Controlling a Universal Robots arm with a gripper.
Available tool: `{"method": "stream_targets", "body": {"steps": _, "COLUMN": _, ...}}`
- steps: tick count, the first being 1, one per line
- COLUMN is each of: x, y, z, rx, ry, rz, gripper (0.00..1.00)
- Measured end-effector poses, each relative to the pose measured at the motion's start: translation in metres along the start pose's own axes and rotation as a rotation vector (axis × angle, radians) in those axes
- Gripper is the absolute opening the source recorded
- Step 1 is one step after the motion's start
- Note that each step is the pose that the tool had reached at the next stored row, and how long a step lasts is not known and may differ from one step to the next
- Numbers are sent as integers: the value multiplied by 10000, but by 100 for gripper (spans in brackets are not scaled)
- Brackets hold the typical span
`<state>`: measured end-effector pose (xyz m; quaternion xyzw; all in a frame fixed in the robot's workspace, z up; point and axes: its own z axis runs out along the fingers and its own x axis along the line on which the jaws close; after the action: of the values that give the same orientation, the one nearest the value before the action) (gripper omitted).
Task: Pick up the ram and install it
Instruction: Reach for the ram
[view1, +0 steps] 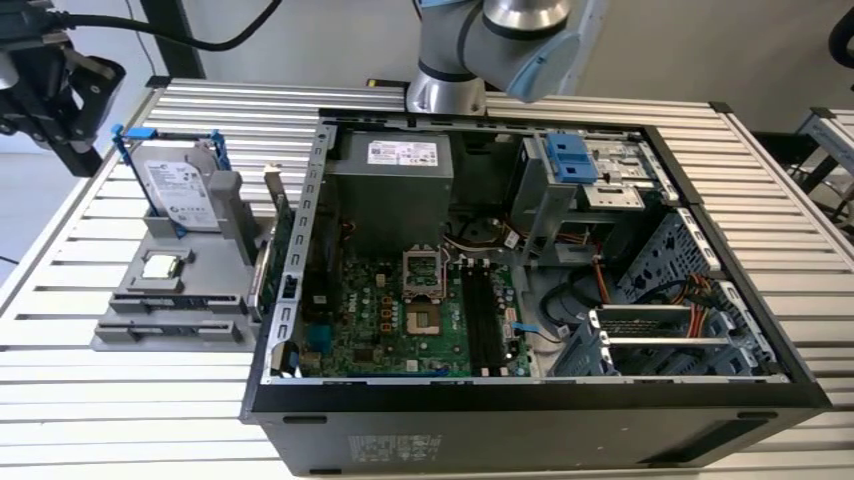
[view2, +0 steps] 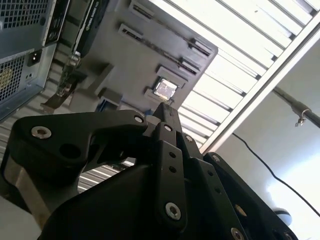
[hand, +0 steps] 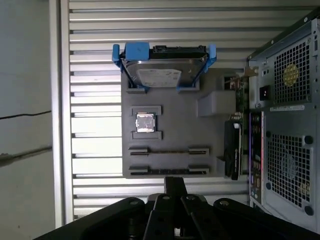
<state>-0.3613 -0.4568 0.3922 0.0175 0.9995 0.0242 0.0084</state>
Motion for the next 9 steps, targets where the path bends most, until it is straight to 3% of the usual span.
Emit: {"method": "stream_targets", "body": {"steps": 9, "x": -12, "y": -142, "z": -4, "rx": -1, "ry": 3, "rz": -66, "gripper": 0}}
